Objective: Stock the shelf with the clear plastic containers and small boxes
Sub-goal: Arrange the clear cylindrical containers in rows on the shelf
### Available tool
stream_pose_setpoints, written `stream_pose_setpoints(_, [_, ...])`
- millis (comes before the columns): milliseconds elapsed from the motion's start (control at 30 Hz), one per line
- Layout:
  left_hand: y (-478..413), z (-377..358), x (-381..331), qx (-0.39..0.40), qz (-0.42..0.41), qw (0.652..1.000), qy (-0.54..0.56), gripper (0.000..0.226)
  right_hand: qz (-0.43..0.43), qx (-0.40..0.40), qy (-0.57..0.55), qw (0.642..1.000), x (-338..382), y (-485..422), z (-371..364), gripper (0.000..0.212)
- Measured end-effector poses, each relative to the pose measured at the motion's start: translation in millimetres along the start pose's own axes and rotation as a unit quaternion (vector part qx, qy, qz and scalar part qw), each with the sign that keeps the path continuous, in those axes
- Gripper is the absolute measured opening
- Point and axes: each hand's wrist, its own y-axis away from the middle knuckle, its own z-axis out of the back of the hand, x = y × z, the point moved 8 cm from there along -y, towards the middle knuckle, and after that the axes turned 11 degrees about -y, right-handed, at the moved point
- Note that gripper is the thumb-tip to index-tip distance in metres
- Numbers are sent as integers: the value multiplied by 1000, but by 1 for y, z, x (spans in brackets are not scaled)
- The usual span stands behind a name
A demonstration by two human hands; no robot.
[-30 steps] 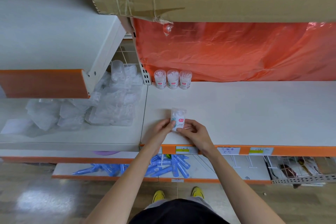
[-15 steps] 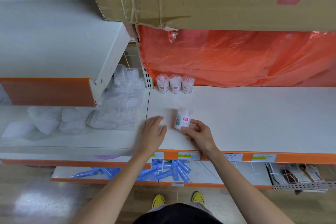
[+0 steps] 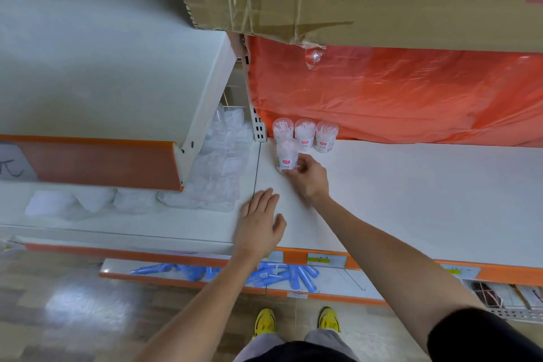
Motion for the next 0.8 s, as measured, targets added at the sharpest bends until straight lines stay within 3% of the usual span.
stream_pose_setpoints(200, [-1,3,0,-11,-2,1000,-4,54,26,-11,99,995,2,-8,-6,49])
stream_pose_setpoints(467, [0,3,1,-21,2,1000,-1,52,35,-38,144,988,4,-10,-10,51])
stream_pose_setpoints(633, [0,3,0,-23,-1,1000,-5,55,32,-29,157,987,4,-11,-12,54])
stream_pose_setpoints(800, [-1,3,1,-19,-1,1000,4,56,0,-23,107,994,-2,-2,-8,73])
